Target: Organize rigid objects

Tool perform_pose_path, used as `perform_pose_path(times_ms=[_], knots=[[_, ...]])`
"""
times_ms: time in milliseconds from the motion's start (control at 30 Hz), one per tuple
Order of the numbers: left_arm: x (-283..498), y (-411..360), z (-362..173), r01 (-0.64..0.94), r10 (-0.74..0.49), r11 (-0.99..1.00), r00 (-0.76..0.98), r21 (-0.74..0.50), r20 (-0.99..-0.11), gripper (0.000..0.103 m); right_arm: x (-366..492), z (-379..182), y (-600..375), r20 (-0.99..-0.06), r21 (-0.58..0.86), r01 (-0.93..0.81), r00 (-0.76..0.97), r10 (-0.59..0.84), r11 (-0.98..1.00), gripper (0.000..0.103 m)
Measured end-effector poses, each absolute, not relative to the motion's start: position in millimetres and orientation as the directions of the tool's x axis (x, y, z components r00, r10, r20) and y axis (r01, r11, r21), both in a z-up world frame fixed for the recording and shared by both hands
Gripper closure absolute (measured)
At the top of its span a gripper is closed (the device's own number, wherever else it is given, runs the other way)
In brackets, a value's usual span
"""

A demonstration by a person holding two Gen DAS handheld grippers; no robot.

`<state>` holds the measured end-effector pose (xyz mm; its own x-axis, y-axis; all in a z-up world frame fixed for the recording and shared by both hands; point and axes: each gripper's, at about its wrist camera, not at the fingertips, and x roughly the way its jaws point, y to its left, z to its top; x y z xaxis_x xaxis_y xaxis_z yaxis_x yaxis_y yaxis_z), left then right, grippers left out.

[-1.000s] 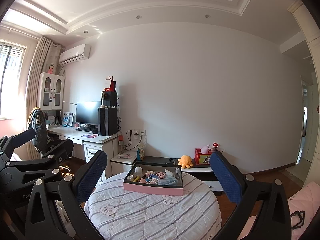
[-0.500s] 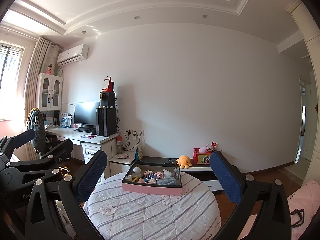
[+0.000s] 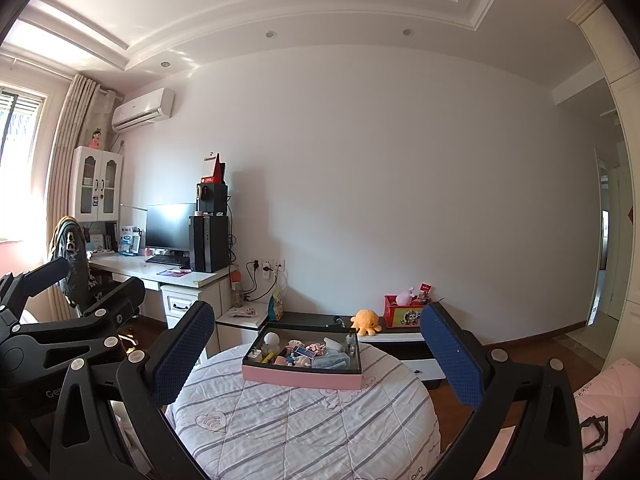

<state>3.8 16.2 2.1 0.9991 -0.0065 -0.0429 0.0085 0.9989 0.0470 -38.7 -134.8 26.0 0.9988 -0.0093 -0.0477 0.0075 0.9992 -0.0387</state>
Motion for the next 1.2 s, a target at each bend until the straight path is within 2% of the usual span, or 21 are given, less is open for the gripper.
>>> perform_pose_path(times_ms=[1200], knots=[[3.2, 16.8, 1.8, 0.008, -0.006, 0.999, 0.999, 0.049, -0.041, 0.000, -38.8, 23.9, -132.6, -0.052, -0.038, 0.008, 0.999, -0.010, 0.999, 0.000]])
